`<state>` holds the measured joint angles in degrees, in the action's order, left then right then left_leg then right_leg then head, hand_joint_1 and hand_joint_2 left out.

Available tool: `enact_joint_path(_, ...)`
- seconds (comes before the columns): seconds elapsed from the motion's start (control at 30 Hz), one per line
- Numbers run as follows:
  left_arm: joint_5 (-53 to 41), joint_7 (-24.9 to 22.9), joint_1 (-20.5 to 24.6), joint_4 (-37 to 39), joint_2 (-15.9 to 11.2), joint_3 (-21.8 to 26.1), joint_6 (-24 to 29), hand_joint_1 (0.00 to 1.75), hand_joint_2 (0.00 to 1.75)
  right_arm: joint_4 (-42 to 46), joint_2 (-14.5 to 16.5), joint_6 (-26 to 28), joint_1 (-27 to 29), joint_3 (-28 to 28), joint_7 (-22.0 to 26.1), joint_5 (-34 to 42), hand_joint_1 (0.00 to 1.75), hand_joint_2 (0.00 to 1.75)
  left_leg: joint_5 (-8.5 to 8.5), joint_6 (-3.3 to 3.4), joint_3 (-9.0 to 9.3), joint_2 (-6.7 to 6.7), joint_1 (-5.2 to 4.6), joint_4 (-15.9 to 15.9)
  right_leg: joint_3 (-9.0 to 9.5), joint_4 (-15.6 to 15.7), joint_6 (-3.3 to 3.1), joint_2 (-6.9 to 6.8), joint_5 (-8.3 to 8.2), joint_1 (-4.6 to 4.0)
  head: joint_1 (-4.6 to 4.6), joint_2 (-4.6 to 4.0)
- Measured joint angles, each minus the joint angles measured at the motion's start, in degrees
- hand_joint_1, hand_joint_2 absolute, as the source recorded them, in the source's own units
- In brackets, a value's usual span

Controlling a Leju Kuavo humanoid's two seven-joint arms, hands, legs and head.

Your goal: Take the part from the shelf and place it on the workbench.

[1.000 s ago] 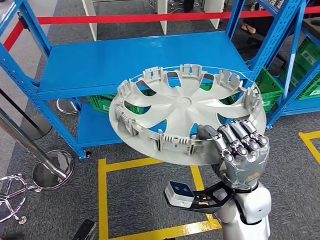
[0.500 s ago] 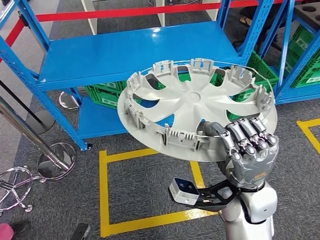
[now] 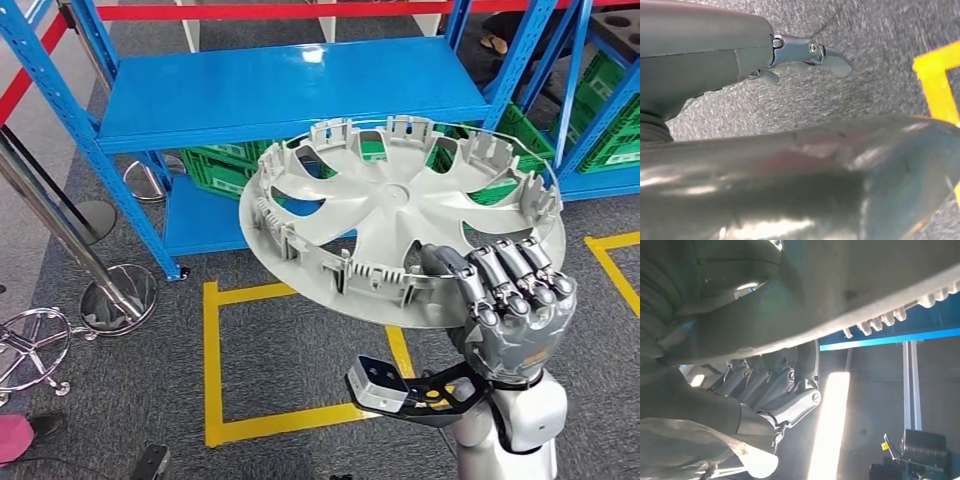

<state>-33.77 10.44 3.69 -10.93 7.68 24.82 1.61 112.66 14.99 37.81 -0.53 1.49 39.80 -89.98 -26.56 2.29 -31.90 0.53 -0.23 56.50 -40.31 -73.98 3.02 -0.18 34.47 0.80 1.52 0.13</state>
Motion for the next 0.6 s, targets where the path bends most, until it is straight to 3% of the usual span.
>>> enact_joint_path(0.03,-0.31,0.18,0.0,0.0,0.08,0.01,0.05,0.0,0.0,0.08,0.0,0.0,0.1,-0.1,0.0,-0.01,1.75,1.75,0.21,-0.06,-0.73,0.03,-0.01,0.46,1.46,0.89,-0.02,0.0,-1.26,0.0,0.01,0.0)
enact_joint_path(0.1,-0.81,0.46,0.02,0.0,0.27,0.01,0.21,0.0,0.0,0.36,0.0,0.0,0.21,-0.28,0.0,-0.02,1.75,1.75,0.5,-0.28,-2.06,0.01,-0.04,1.36,6.47,7.64,-0.23,-0.01,-3.71,-0.02,0.03,0.0)
enact_joint_path(0.17,-1.13,0.56,0.06,0.0,0.4,0.0,0.32,0.0,0.0,0.66,0.01,0.01,0.25,-0.41,0.0,-0.01,1.75,1.75,0.91,-0.79,-3.04,-0.02,-0.2,2.06,10.78,14.31,-0.54,0.04,-3.74,-0.14,-0.02,0.0)
enact_joint_path(0.2,-1.21,0.57,0.07,0.0,0.42,-0.01,0.33,0.0,0.0,0.75,0.02,0.01,0.28,-0.48,0.0,-0.01,1.75,1.75,1.26,-1.12,-3.37,-0.03,-0.26,2.22,11.62,15.85,-0.72,0.07,-3.28,-0.24,-0.03,0.0)
enact_joint_path(0.3,-1.55,0.58,0.05,0.0,0.27,-0.02,0.32,0.0,0.0,0.82,0.02,0.01,0.46,-0.72,0.0,-0.03,1.75,1.75,1.34,-2.05,-4.07,-0.13,-0.23,2.76,11.25,16.53,-1.92,-0.05,-3.93,-0.08,-0.1,0.0)
enact_joint_path(0.37,-1.69,0.59,0.02,0.0,0.15,-0.04,0.16,0.0,0.0,0.84,0.02,0.0,0.49,-0.89,0.0,-0.04,1.75,1.75,-2.04,-2.78,-5.39,-0.27,-0.01,6.38,10.58,16.67,-2.86,-0.24,-4.76,0.15,-0.41,0.0)
enact_joint_path(0.43,-1.79,0.71,0.01,0.0,0.17,-0.12,-0.27,0.0,0.0,0.84,0.02,0.0,0.5,-1.04,0.0,-0.05,1.75,1.75,-6.53,-3.44,-7.43,-0.31,0.31,13.53,9.73,16.53,-3.23,-0.32,-5.43,0.08,-0.67,0.0)
enact_joint_path(0.47,-1.84,0.85,0.01,0.0,0.16,-0.17,-0.57,0.0,0.0,0.84,0.02,0.0,0.51,-1.1,0.0,-0.05,1.75,1.75,-7.72,-3.63,-8.06,-0.31,0.45,16.46,9.29,16.4,-3.26,-0.34,-5.69,0.05,-0.66,0.0)
enact_joint_path(0.5,-1.92,1.06,0.0,0.0,0.15,-0.22,-0.86,0.0,0.0,0.84,0.02,0.0,0.52,-1.14,0.0,-0.05,1.75,1.75,-7.78,-3.72,-7.93,-0.31,0.54,17.71,8.86,16.22,-3.25,-0.35,-5.89,0.03,-0.67,0.0)
enact_joint_path(0.53,-2.03,1.28,0.0,0.0,0.14,-0.27,-1.13,0.0,0.0,0.83,0.02,0.0,0.53,-1.18,0.0,-0.05,1.75,1.75,-6.76,-3.7,-6.81,-0.31,0.6,16.7,8.49,16.01,-3.21,-0.34,-6.04,0.03,-0.68,0.0)
enact_joint_path(0.6,-2.21,1.62,0.02,-0.01,0.12,-0.35,-1.51,0.0,0.0,0.83,0.02,0.0,0.53,-1.26,0.0,-0.05,1.75,1.75,-3.67,-3.29,-2.32,-0.35,0.59,9.65,8.03,15.64,-3.07,-0.32,-6.21,0.01,-0.67,0.0)
